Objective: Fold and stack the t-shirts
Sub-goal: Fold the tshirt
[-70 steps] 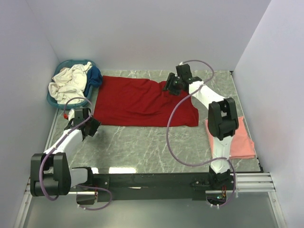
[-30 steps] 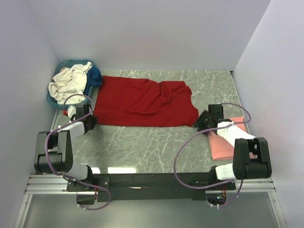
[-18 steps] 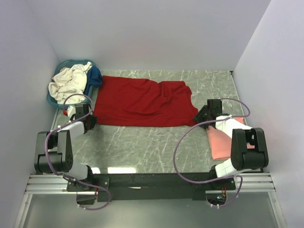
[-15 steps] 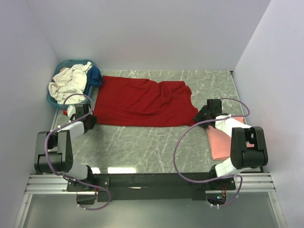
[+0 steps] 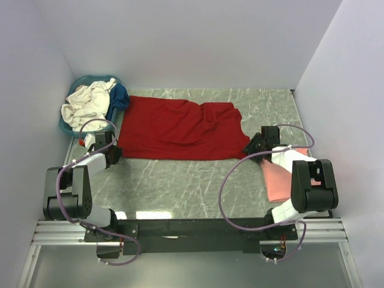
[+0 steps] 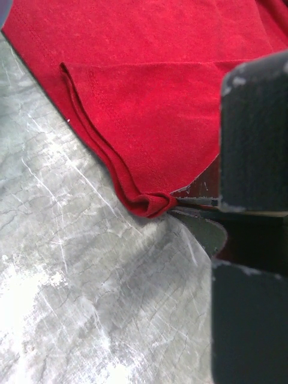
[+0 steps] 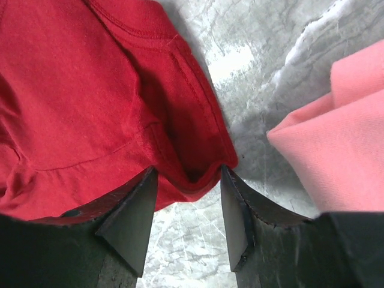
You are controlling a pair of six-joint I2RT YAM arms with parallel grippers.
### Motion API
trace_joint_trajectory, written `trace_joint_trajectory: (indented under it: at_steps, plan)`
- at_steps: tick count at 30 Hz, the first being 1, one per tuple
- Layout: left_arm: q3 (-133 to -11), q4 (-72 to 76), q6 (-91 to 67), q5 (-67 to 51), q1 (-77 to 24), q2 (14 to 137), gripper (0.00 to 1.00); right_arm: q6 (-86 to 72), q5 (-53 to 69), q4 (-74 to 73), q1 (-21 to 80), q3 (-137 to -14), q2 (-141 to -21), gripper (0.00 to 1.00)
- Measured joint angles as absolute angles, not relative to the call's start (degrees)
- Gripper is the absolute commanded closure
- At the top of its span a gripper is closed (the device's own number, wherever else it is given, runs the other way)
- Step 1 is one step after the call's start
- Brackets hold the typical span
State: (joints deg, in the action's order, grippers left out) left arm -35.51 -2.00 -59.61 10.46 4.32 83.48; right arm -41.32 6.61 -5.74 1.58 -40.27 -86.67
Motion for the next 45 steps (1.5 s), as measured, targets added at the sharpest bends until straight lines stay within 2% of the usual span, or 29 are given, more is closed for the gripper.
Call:
trace_joint_trajectory:
  at_steps: [6,9,13,20,28,33,45]
  plan:
    - [-35.5,-2.0,-59.4,10.5,4.3,83.3,0.99,-41.0,6.9,-5.6,1.6,-40.1,-86.7,0.50]
    - [-35.5,-2.0,-59.4,10.5,4.3,83.3,0.99,-40.7,6.7,-6.0,1.6,-40.1,-86.7,0.58]
    - [-35.5,-2.0,-59.4,10.5,4.3,83.3,0.99,-40.1,6.6,-6.8,1.6,-40.2,-87.3,1.00]
    - [-38.0,-4.7,-59.2,10.4,4.3,82.8,0.99,-39.3,7.2,-11.3,0.8,-43.3,-86.9,1.00]
    - [-43.2,-10.6,-58.9,9.8,4.3,74.7,0.99,-39.2,8.6,-20.4,-2.3,-54.2,-72.3,1.00]
    - [-53.0,-16.6,-57.2,9.0,4.3,70.0,0.99,-39.1,9.2,-25.1,-3.1,-64.1,-65.0,1.00]
    - [-80.2,-29.8,-53.4,7.5,4.3,56.5,1.00,-37.4,10.1,-40.3,-6.3,-87.5,-56.0,1.00]
